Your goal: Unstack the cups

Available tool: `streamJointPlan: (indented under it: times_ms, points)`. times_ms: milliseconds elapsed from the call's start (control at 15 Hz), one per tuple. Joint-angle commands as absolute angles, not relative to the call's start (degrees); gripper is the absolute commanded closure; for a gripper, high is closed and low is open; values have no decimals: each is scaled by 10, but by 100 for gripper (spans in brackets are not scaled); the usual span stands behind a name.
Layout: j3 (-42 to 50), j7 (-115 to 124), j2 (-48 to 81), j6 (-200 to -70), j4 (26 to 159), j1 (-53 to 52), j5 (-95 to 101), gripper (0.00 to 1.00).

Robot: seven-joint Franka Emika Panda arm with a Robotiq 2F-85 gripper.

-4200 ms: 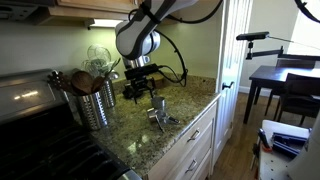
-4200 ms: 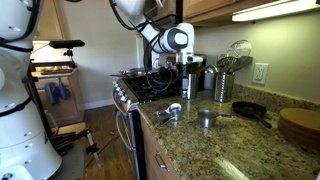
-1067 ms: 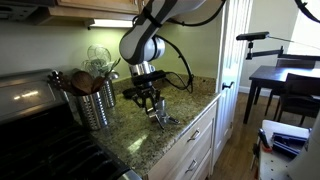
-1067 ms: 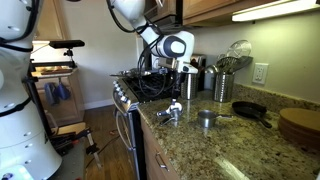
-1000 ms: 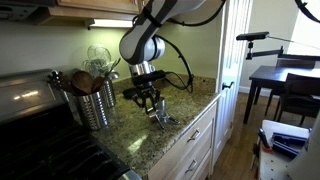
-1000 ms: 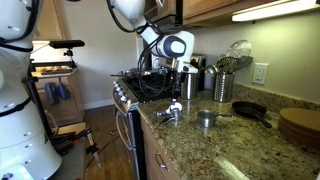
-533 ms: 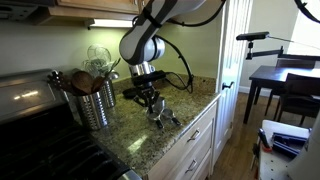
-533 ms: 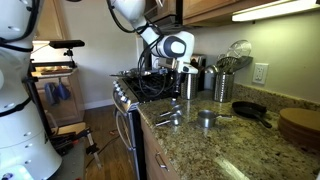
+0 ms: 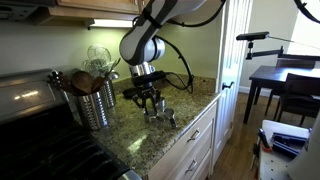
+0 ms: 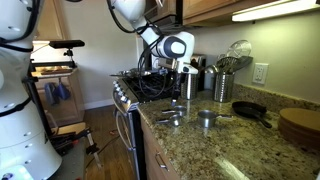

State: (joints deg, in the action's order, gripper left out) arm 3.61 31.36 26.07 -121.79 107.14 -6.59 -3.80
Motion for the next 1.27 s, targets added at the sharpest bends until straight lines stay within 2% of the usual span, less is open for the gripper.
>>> streamJointPlan:
  times_ms: [0,200,333,400,533,1200]
  points:
    - [36,301,246,-1211,1079,-60,-35,26]
    - [36,300,239,-1212,1084,-60,-34,5]
    - [37,295,230,-1215,1091,-60,-33,0]
    - [36,308,257,-1217,1070,-64,-37,12]
    - [36,304,256,-1217,1070,-63,-36,0]
    - [36,303,255,-1217,1070,-63,-36,0]
